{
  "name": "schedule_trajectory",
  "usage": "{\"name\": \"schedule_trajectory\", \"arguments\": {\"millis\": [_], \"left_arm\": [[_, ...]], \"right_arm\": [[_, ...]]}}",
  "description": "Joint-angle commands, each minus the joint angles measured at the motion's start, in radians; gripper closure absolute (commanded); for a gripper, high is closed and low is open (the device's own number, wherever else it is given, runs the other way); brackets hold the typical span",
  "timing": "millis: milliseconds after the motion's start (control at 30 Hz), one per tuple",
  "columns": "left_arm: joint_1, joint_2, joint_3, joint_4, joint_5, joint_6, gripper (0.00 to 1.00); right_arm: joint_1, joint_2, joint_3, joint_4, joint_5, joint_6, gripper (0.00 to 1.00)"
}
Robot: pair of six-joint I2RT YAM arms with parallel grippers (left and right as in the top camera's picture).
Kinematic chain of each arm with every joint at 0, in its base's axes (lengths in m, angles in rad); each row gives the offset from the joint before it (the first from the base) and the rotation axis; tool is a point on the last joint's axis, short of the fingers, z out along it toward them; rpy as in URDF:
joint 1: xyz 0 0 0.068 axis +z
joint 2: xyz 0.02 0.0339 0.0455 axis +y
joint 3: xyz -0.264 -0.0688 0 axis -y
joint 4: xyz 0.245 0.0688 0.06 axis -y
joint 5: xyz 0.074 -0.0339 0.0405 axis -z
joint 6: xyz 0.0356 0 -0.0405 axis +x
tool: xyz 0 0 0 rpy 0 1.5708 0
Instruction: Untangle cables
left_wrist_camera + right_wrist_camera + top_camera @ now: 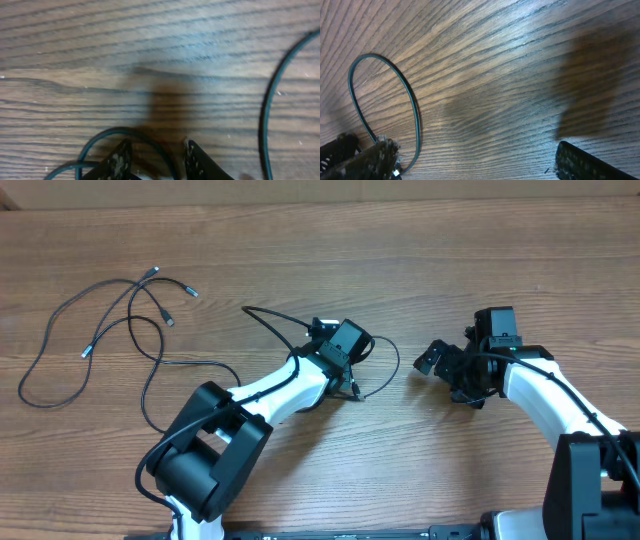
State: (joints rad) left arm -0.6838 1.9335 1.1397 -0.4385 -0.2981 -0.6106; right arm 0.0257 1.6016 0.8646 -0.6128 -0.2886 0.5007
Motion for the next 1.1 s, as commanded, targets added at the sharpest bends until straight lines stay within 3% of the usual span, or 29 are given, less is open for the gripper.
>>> {"name": "schedule_trajectory", "arguments": {"millis": [0, 167, 300, 467, 667, 867, 1067], "left_arm": [[0.003, -0.055, -0.008, -0.01, 0.054, 0.042, 0.64], [-0.001, -0.188, -0.008, -0.01, 0.074, 0.002, 0.59], [-0.002, -0.237, -0.008, -0.013, 0.18, -0.007, 0.5], [-0.006, -0.198, -0.011, -0.033, 0.324, -0.021, 0.58], [-0.011, -0.087, -0.011, -0.04, 0.361, -0.079, 0.62], [-0.012, -0.047, -0.011, -0.048, 0.457, -0.101, 0.54], [-0.018, -0.047, -0.011, -0.074, 0.455, -0.1, 0.53]], "right_arm": [[-0.002, -0.004, 0.006, 0.005, -0.003, -0.001, 0.0], [-0.002, -0.004, 0.006, 0.005, -0.003, -0.001, 0.0], [-0.002, -0.004, 0.006, 0.005, -0.003, -0.001, 0.0], [-0.002, -0.004, 0.006, 0.005, -0.003, -0.001, 0.0], [-0.002, -0.004, 0.006, 0.005, -0.003, -0.001, 0.0], [-0.002, -0.004, 0.006, 0.005, -0.003, -0.001, 0.0], [-0.002, -0.004, 0.006, 0.005, -0.003, -0.001, 0.0]]}}
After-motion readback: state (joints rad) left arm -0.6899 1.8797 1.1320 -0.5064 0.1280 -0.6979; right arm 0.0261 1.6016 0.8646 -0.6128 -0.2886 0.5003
